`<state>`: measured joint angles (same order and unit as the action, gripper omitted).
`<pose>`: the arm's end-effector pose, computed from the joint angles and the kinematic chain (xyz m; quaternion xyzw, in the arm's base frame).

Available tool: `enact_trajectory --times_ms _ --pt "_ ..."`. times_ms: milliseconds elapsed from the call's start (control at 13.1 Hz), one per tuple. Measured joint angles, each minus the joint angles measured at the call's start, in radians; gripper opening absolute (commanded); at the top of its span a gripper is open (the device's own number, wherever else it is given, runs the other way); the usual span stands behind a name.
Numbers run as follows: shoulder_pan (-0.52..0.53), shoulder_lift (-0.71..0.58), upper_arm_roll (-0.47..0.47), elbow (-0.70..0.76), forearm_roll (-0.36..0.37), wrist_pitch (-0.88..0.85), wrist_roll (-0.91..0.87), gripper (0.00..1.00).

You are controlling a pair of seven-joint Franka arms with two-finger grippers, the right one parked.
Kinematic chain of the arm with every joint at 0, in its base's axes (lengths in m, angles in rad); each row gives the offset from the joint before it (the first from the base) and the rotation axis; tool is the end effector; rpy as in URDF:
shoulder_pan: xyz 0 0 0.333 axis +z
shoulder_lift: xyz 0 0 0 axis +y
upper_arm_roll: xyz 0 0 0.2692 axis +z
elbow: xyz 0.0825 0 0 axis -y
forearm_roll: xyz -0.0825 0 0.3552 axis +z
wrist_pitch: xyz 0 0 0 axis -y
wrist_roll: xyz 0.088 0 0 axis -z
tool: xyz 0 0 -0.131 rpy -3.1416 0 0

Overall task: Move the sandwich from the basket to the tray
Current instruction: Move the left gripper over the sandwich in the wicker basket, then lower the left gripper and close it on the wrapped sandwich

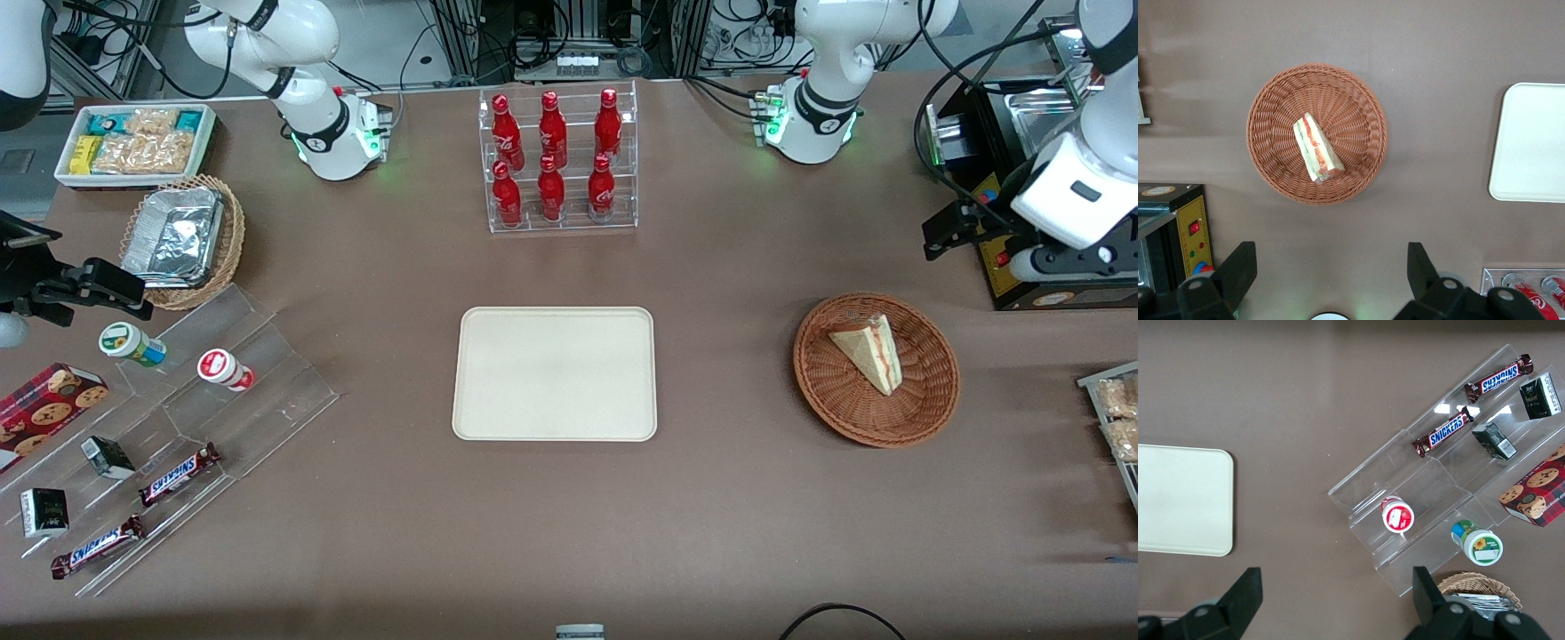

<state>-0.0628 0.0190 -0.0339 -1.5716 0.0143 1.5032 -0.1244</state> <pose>0.5184 -0.0482 0.5379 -0.9989 -0.0140 0.0427 0.0116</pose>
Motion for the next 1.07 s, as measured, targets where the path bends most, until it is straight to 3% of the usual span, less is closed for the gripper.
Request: enact_trajectory --times_ms 381,1067 --pt "0.005 0.116 0.085 -0.085 0.000 0.157 -0.043 1.00" --pt "0.003 0.168 0.087 -0.474 0.002 0.609 -0.387 1.00"
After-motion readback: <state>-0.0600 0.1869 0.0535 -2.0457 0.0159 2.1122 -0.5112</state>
